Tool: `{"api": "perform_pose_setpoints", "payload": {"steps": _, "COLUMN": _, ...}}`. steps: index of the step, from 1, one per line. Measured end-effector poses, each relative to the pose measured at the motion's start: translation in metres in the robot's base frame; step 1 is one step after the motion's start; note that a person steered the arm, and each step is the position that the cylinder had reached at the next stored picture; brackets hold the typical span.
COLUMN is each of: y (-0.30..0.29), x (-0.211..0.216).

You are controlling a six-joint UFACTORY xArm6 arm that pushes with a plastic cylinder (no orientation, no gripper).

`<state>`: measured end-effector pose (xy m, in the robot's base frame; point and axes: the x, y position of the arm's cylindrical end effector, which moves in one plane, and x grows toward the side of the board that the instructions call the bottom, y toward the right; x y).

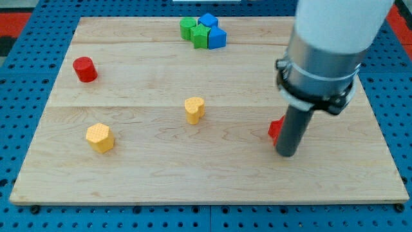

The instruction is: Move the red star up and slightly right

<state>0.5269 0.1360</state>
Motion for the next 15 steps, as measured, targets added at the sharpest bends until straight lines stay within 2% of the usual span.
{"api": "perform_pose_setpoints", "payload": {"steps": 1, "y": 0.023, "x": -0.039}}
{"api": "perform_pose_setpoints", "payload": {"steps": 2, "y": 0.036, "x": -0.061}}
{"api": "perform_pose_setpoints", "payload": {"steps": 3, "y": 0.040, "x": -0.026}}
{"api": "perform_pose_setpoints", "payload": {"steps": 4, "y": 0.019, "x": -0.019}}
{"api": "perform_pose_setpoints", "payload": {"steps": 5, "y": 0.011, "x": -0.074}}
{"api": "perform_pose_setpoints", "payload": {"steps": 6, "y": -0.006, "x": -0.092}}
{"api": "perform_pose_setpoints", "payload": {"steps": 7, "y": -0.031, "x": -0.077}}
{"api": "perform_pose_setpoints", "payload": {"steps": 8, "y": -0.085, "x": -0.094}}
{"api": "perform_pose_setpoints", "payload": {"steps": 9, "y": -0.046, "x": -0.137}}
{"api": "perform_pose_setpoints", "payload": {"steps": 10, "y": 0.000, "x": -0.148}}
{"api": "perform_pose_setpoints", "payload": {"steps": 11, "y": -0.001, "x": -0.135}}
{"api": "perform_pose_setpoints", "payload": {"steps": 12, "y": -0.055, "x": -0.125}}
{"api": "perform_pose_setpoints", "payload": {"steps": 13, "y": -0.018, "x": -0.093}}
{"api": "perform_pose_setpoints", "payload": {"steps": 15, "y": 0.021, "x": -0.096}}
